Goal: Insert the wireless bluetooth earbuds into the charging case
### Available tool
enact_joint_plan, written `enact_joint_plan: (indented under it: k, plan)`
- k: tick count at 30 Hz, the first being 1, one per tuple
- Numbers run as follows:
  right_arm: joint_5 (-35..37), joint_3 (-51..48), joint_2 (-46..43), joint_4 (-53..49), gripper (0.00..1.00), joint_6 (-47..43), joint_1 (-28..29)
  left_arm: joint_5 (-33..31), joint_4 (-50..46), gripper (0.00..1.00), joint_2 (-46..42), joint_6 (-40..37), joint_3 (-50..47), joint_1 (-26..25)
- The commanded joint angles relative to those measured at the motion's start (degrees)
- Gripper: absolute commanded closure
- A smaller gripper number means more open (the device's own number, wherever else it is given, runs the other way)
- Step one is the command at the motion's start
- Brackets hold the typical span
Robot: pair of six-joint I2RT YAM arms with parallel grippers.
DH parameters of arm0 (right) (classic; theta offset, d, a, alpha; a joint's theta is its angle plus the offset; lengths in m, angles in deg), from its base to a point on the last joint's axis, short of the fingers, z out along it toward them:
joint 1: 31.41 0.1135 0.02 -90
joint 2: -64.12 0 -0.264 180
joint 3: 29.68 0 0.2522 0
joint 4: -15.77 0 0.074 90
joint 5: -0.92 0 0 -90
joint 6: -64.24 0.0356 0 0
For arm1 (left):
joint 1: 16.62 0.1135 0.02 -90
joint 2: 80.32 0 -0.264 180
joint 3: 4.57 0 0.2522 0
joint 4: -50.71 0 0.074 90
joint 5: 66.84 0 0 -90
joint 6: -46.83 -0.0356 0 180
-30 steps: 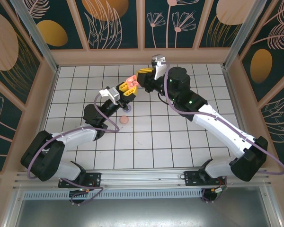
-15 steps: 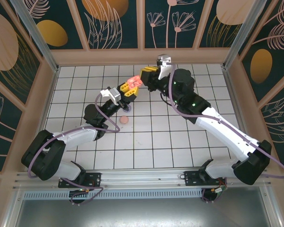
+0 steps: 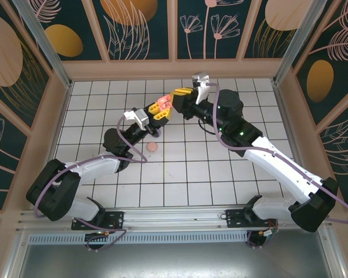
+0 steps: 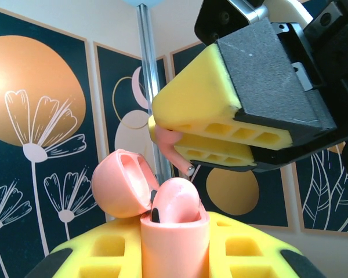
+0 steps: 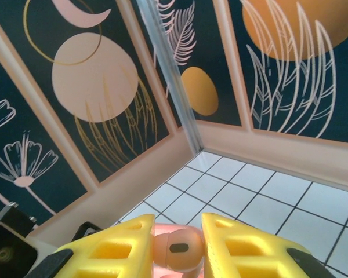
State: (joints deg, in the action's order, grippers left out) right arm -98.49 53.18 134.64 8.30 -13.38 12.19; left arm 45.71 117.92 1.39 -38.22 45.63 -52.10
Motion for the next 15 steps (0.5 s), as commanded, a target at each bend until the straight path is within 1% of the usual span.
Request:
enact_joint_plan:
  k: [1,15]
  plan:
    - [-2.5,-1.0,-1.9,2.8,0.75,-0.5,0.8,0.9,3.7,1.0,0.0,-0.4,0.2,-0.4]
    - [0.5,-2.6,-2.0,3.4,0.75,-1.3,1.0,1.5,3.5,1.0,-1.5,-0.1,0.2,-0.4]
